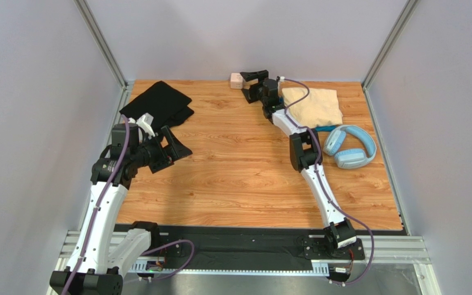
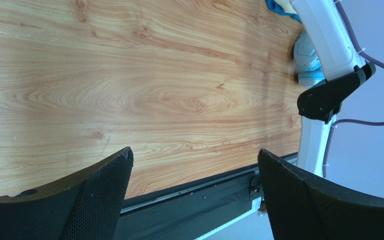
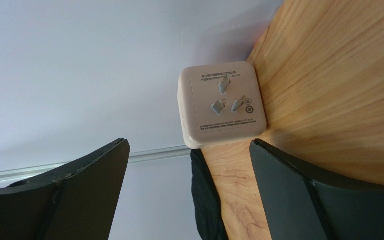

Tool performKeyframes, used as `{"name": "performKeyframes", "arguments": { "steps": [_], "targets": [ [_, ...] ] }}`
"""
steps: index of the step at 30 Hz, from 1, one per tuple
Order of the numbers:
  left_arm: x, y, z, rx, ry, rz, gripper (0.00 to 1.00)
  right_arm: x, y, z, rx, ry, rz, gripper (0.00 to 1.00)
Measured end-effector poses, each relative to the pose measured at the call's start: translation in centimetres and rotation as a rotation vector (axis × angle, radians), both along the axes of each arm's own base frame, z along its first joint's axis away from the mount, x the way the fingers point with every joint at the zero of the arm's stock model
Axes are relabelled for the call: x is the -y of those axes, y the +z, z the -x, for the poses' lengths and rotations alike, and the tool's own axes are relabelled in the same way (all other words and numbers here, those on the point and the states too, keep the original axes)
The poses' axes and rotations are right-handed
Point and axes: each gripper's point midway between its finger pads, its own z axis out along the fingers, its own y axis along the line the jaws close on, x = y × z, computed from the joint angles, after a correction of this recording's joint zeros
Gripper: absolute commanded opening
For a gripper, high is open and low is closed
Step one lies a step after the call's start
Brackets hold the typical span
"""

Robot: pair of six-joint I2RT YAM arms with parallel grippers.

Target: Fold and stack the t-shirts

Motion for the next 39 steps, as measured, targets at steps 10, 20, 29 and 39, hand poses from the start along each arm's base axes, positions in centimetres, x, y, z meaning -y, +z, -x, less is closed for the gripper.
{"name": "performKeyframes", "arguments": {
  "steps": [10,20,29,39],
  "targets": [
    [-0.2,-0.7,-0.3,-0.04,0.008,-0.015,0.98,-0.6,0.1,-0.3,0.022,-0.048,-0.029,1.0],
    [-0.2,-0.9,-0.6,-0.056,0.01,-0.021,0.98,-0.8,0.2,-0.3,0.023,-0.068,-0.045,1.0],
    [-0.8,-1.4,-3.1,-0.048,0.046,-0.051,0.96,-1.2,0.3,0.3,0.038,-0.02,-0.058,1.0],
    [-0.5,-4.5,-15.0,-0.04,0.098,-0.035,0.93,-2.2,-0.6,5.2,-0.044,0.263,0.022,1.0]
  ]
}}
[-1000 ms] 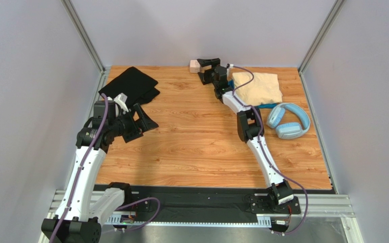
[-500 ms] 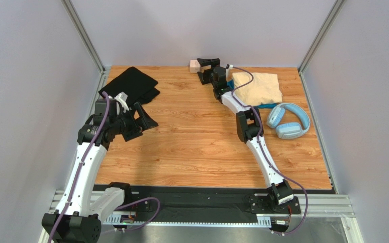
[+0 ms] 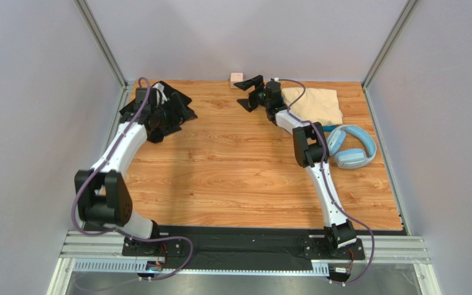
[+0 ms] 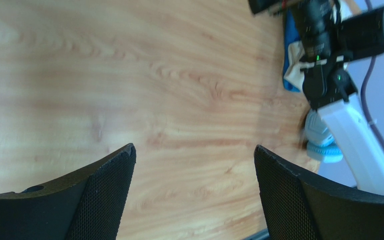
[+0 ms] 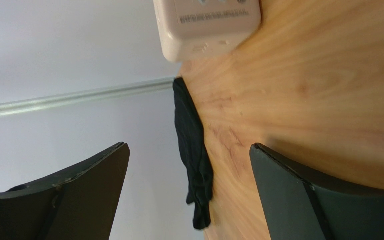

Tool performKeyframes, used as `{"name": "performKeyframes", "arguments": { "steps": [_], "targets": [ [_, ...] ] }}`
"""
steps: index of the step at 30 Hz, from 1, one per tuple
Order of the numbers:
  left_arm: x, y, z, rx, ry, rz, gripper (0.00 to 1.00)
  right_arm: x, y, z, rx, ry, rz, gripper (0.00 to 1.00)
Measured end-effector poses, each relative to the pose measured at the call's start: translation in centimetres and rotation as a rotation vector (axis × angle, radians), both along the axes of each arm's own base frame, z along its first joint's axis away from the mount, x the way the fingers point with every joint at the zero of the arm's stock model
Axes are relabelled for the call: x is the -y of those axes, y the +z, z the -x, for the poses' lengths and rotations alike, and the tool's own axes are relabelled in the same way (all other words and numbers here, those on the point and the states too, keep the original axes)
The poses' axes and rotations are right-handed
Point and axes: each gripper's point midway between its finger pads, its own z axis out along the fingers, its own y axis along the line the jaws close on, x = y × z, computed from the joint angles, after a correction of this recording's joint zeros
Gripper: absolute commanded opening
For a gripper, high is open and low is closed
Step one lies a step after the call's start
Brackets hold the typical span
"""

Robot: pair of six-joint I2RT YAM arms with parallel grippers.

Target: Fold and stack the t-shirts

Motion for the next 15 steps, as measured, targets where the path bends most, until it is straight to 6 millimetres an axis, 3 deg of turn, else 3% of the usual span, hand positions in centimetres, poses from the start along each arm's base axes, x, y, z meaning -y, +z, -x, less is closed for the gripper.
{"name": "performKeyframes", "arguments": {
  "steps": [7,11,15],
  "targets": [
    [2.1,-1.1,-13.0,0.058,-0.035,0.109,0.92,0.1,-0.7,4.8,-0.08,0.189,0.08,1.0],
    [4.4,-2.8,-22.2,0.116,-0.084,0.197,0.92,0.2,-0.6,7.3,-0.121,0.284,0.146,1.0],
    [6.5,-4.7,-28.0,0.16,-0.102,0.29,0.93,0.4,0.4,10.0,-0.146,0.359,0.191,1.0]
  ]
}}
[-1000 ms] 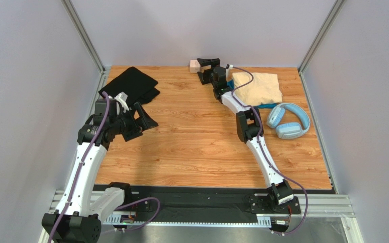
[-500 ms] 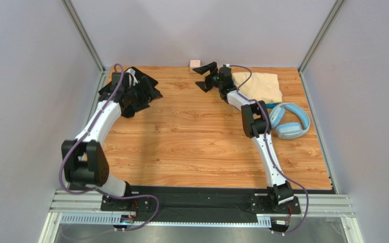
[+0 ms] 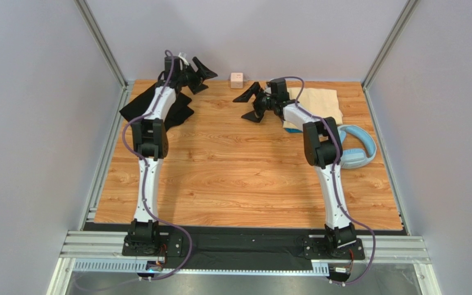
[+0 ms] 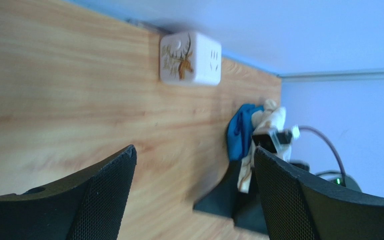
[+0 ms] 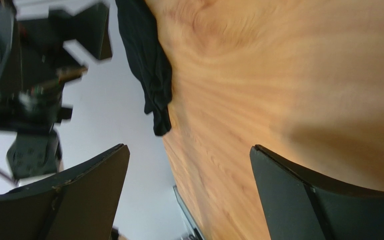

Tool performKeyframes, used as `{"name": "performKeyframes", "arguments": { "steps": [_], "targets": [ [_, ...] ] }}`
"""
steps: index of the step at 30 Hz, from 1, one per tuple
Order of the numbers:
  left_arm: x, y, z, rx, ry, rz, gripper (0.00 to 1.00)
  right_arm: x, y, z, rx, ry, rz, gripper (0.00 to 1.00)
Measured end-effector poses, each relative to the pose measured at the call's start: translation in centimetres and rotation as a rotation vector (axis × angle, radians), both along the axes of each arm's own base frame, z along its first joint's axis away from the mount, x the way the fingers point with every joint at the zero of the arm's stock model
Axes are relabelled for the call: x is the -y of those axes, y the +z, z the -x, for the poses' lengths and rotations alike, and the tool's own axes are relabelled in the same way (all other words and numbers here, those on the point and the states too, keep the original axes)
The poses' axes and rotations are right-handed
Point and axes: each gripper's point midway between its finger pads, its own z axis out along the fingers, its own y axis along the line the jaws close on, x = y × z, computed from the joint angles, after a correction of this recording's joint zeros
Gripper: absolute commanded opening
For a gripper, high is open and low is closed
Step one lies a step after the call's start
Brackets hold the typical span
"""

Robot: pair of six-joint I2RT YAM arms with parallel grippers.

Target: Fold and stack the t-shirts

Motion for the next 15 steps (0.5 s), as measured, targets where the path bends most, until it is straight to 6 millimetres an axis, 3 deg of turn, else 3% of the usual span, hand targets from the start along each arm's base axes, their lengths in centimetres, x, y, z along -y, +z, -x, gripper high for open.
{"name": "performKeyframes", "arguments": {
  "steps": [5,8,15],
  "targets": [
    [1.4,-2.6,-1.2,-0.042,0.015,0.105,0.95,0.7,2.0,3.1,0.014,0.071,0.053,1.0],
    [2.1,-3.0,-1.2,-0.055,0.02,0.139,0.95,1.1,2.6,4.3,0.02,0.102,0.085,1.0],
    [5.3,-2.7,-1.1,-0.02,-0.021,0.189,0.95,1.7,1.1,6.3,-0.032,0.162,0.135,1.0]
  ]
}}
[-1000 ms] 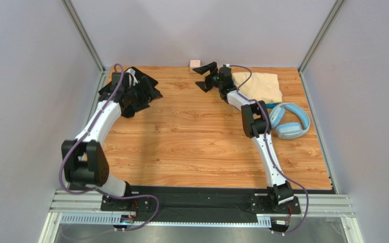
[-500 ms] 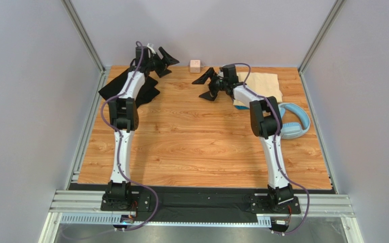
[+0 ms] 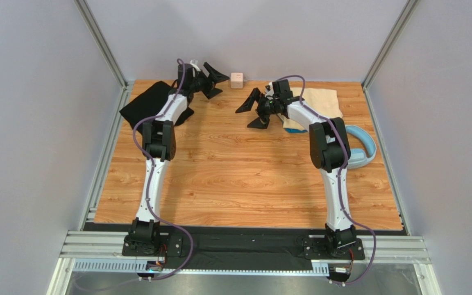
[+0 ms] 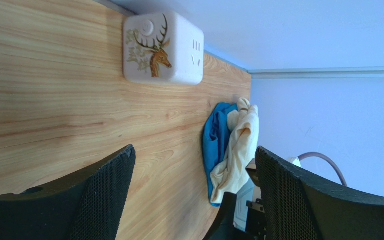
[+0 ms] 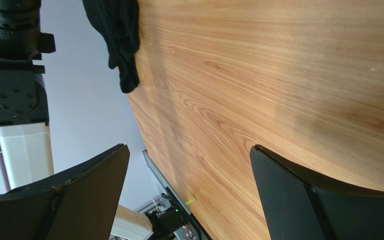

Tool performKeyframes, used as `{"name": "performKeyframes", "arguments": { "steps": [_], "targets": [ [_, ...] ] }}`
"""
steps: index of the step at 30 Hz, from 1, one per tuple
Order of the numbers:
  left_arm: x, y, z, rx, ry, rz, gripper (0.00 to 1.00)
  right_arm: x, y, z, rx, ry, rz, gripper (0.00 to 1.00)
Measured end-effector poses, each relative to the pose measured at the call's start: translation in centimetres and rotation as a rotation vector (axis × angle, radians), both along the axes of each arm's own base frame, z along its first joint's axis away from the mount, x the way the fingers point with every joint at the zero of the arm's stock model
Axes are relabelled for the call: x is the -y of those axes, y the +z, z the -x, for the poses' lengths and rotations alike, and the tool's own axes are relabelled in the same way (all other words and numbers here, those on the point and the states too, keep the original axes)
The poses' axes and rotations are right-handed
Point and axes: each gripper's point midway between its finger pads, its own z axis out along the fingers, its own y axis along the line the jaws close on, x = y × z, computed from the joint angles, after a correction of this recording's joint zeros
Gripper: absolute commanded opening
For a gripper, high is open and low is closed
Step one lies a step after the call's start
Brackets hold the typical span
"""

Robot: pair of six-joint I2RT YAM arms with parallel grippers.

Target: Fold and stack the t-shirts

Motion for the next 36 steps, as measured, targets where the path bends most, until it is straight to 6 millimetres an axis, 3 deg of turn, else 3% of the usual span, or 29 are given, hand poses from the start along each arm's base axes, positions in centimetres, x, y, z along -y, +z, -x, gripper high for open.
{"name": "performKeyframes", "arguments": {
  "steps": [5,9,13,15,18,22,24,27,32,36],
  "targets": [
    [2.6,-1.1,0.8,-0.011,-0.034,0.005,0.95,0.8,-1.1,1.2,-0.021,0.034,0.058,1.0],
    [3.3,-1.5,1.1,-0.02,-0.039,0.004,0.95,2.0,-0.9,2.2,-0.023,0.049,0.123,1.0],
    [2.9,-3.1,2.0,-0.054,-0.046,-0.019,0.95,4.0,1.0,3.1,0.006,0.058,0.224,1.0],
    [2.5,-4.8,3.7,-0.124,-0.058,-0.041,0.95,5.4,2.5,3.6,0.03,0.042,0.292,1.0],
    [2.0,-4.5,7.2,-0.171,-0.098,-0.081,0.95,8.1,5.1,4.5,0.067,-0.014,0.384,1.0],
    [1.1,-3.0,13.2,-0.233,-0.162,-0.186,0.96,13.7,8.2,6.8,0.085,-0.135,0.486,1.0],
    [0.6,-1.2,15.4,-0.218,-0.195,-0.243,0.96,17.4,9.6,7.6,0.105,-0.222,0.558,1.0],
    [0.0,1.6,17.8,-0.17,-0.221,-0.295,0.96,21.2,10.9,8.4,0.114,-0.321,0.623,1.0],
    [-1.1,4.8,22.2,-0.127,-0.246,-0.331,0.96,25.1,10.4,10.4,0.054,-0.406,0.687,1.0],
    [-2.0,5.0,25.0,-0.131,-0.268,-0.364,0.97,28.1,8.8,12.3,-0.03,-0.45,0.749,1.0]
  ]
}}
